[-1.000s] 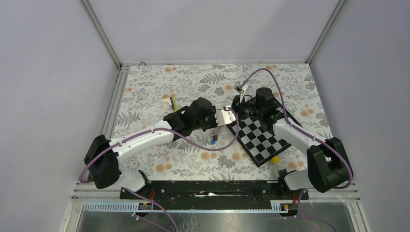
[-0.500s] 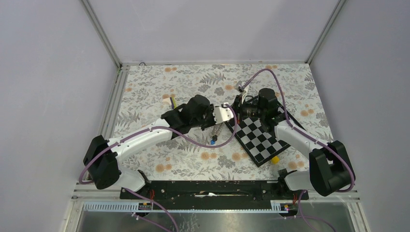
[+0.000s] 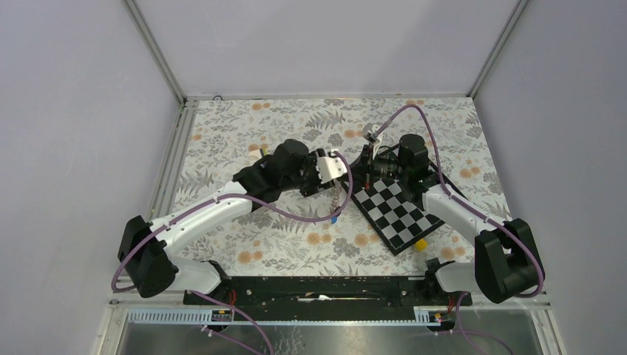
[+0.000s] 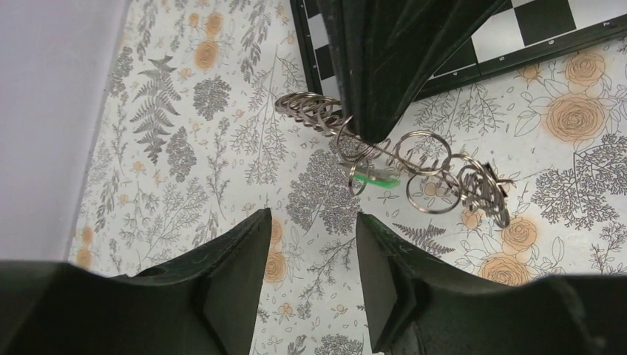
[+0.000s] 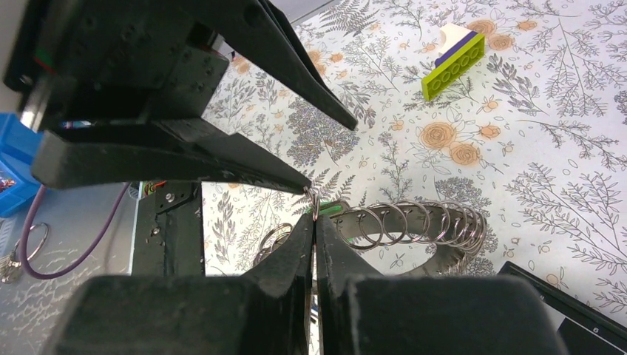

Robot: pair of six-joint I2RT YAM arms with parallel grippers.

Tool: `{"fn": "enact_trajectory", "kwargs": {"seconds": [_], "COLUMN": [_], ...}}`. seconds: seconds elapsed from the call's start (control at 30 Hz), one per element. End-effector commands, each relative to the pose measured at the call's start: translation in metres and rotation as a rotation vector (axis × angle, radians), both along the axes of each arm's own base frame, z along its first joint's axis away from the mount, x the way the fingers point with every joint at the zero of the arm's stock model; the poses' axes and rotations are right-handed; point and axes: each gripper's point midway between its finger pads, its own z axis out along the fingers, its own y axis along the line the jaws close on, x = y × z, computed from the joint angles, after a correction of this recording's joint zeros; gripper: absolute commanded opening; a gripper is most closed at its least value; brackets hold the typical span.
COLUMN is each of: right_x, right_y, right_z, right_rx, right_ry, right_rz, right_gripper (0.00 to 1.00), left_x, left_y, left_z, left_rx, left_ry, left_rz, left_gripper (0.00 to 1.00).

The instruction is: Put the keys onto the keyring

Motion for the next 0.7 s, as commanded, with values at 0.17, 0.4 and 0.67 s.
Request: {"fn": "enact_trajectory", "kwargs": {"seconds": [0.17, 0.4, 0.67], "right_x": [-0.004, -0.018, -0.03], "right_y": [-0.002, -0.003, -0.004], "right_z": [0.029, 0.027, 0.03], "right_rx": [0.048, 0.052, 0.064], "right_ry": [-0.14, -0.192, -0.242], "right_rz": [0.046, 0.125, 0.191], "right_gripper": [0.0, 0.0, 0.0], "left_x": [-0.003, -0.01, -0.026], "left_y": [0.004, -0.011, -0.021], "left_z": [0.034, 0.051, 0.069], "left_rx": [-0.074, -0.184, -0.346], "left_ry": [-0.04, 0.099, 0.348], "left_rz": [-0.054, -0.14, -0.307], "left_gripper": [0.54, 0.55, 0.55]}}
